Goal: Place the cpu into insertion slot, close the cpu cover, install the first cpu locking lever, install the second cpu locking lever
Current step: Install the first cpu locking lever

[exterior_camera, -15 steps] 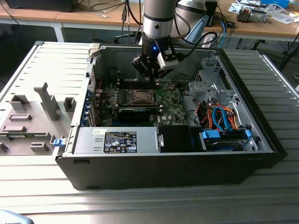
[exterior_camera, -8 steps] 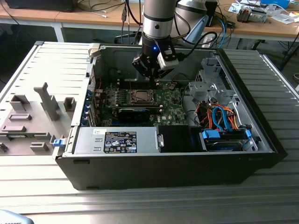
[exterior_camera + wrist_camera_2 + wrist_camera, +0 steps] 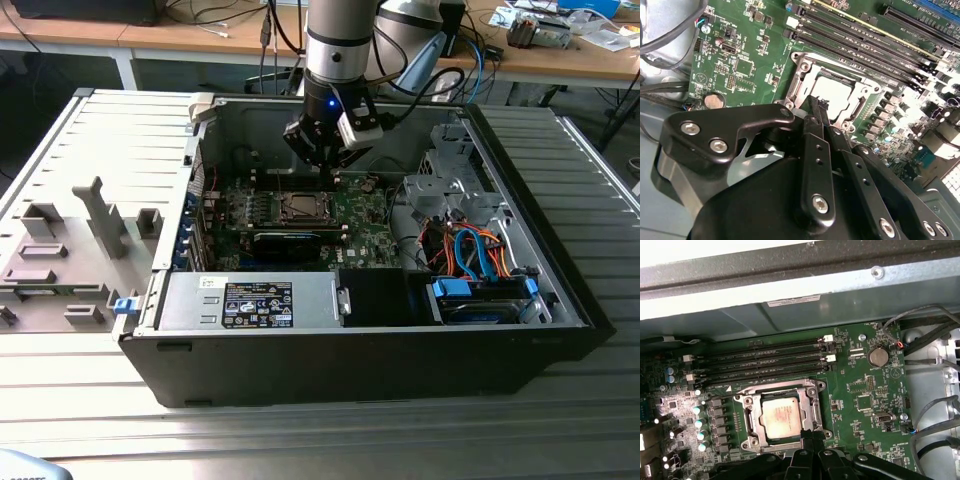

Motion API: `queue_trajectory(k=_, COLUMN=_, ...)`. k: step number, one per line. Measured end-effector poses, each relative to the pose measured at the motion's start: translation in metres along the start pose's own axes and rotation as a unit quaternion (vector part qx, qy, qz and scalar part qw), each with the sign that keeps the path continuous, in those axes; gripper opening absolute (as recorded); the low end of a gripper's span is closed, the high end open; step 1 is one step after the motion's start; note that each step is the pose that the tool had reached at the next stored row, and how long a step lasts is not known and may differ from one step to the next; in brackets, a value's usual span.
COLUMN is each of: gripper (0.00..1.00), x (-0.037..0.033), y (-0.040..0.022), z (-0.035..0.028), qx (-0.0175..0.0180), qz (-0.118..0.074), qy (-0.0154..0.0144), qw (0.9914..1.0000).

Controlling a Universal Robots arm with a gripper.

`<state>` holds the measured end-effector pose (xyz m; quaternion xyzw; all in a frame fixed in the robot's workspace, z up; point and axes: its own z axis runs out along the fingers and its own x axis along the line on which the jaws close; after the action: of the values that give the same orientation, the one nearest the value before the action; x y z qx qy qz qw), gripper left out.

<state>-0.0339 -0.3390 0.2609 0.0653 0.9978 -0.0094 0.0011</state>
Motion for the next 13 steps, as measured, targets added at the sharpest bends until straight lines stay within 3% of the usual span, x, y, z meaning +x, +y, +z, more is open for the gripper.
queue_trajectory(k=13, gripper=0.11, x=0.0000, y=0.0000, z=0.0000, qx=0.0000, qz=-0.008, qy=-0.0002, qw=0.99997)
